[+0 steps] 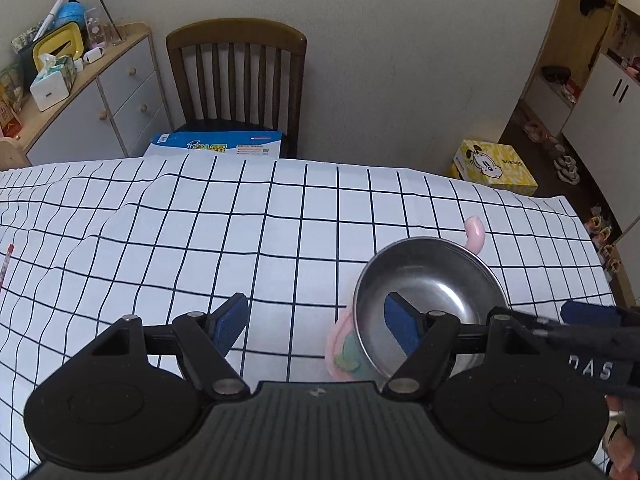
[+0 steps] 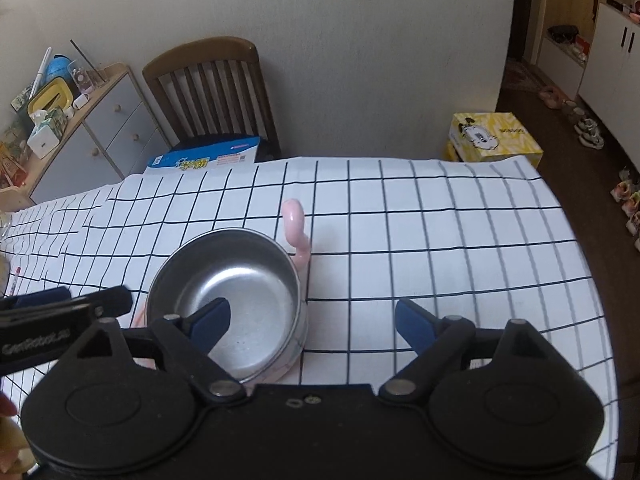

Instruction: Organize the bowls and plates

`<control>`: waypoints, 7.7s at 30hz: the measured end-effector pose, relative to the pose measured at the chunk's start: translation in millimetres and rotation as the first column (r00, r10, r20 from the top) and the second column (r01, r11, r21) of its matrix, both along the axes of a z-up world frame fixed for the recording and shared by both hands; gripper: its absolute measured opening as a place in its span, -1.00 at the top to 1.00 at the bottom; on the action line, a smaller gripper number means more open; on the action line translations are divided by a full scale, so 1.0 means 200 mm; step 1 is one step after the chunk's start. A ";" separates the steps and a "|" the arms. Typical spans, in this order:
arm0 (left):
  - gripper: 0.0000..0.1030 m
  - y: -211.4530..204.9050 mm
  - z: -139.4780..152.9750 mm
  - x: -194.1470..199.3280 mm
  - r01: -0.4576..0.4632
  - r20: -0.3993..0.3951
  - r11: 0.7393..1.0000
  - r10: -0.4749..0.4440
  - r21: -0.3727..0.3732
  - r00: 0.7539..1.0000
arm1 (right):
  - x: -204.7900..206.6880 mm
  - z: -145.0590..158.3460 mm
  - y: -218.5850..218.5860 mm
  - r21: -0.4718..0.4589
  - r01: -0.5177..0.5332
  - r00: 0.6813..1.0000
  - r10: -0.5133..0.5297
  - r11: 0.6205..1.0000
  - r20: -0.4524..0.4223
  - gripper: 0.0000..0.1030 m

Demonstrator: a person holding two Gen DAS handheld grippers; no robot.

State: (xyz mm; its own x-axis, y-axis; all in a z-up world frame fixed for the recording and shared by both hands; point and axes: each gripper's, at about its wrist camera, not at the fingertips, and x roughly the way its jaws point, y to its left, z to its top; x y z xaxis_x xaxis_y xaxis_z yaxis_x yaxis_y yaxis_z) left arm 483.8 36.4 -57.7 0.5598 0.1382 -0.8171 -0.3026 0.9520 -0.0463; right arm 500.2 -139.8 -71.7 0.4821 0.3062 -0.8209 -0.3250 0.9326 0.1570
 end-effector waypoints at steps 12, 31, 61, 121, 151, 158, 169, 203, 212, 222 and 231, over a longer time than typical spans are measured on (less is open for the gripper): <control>-0.30 -0.04 -0.12 0.11 0.019 -0.032 1.000 -0.019 -0.001 0.999 | 0.03 -0.11 0.06 -0.022 -0.022 0.999 0.022 1.000 -0.033 -0.37; 0.68 -0.08 -0.21 0.16 0.052 -0.092 0.999 -0.050 0.013 0.994 | 0.03 -0.15 0.13 -0.027 -0.006 0.999 0.005 1.000 -0.049 0.55; 0.91 0.11 -0.05 -0.09 -0.005 -0.066 1.000 0.006 0.016 0.998 | -0.08 -0.03 0.28 -0.011 -0.010 1.000 0.010 1.000 0.003 0.84; 0.92 0.14 0.10 -2.18 0.083 -0.104 0.996 -0.082 0.007 0.991 | -2.12 0.05 0.31 0.016 -0.004 0.996 0.006 1.000 -0.085 0.84; 0.91 0.17 -0.05 -2.16 0.077 -0.163 0.997 -0.079 -0.019 0.983 | -2.11 -0.10 0.33 -0.005 -0.040 0.990 0.039 0.999 -0.133 0.83; 0.91 0.18 -0.05 -2.17 0.079 -0.165 0.996 -0.082 -0.029 0.983 | -2.12 -0.07 0.33 0.008 -0.053 0.990 0.053 0.999 -0.128 0.62; 0.84 0.17 0.02 -2.20 0.091 -0.133 0.996 -0.091 -0.008 0.987 | -2.14 0.00 0.32 0.030 -0.064 0.992 0.067 0.997 -0.107 0.33; -0.41 0.09 0.56 -1.86 0.144 0.178 0.988 -0.152 0.059 0.972 | -1.82 0.52 0.15 0.053 -0.195 0.967 0.183 0.979 0.177 -0.78; -0.45 0.00 0.57 -1.49 0.145 0.179 0.988 -0.151 0.045 0.972 | -1.47 0.55 0.02 0.053 -0.174 0.969 0.161 0.983 0.188 -0.99; -0.45 -0.12 0.46 -1.05 0.162 0.099 0.987 -0.163 0.016 0.982 | -1.02 0.47 -0.13 0.033 -0.091 0.986 0.086 0.995 0.143 -0.99; -0.45 -0.21 0.21 -0.73 0.134 -0.009 0.990 -0.134 0.035 0.991 | -0.69 0.26 -0.18 0.031 -0.027 0.999 0.026 0.999 0.033 -0.92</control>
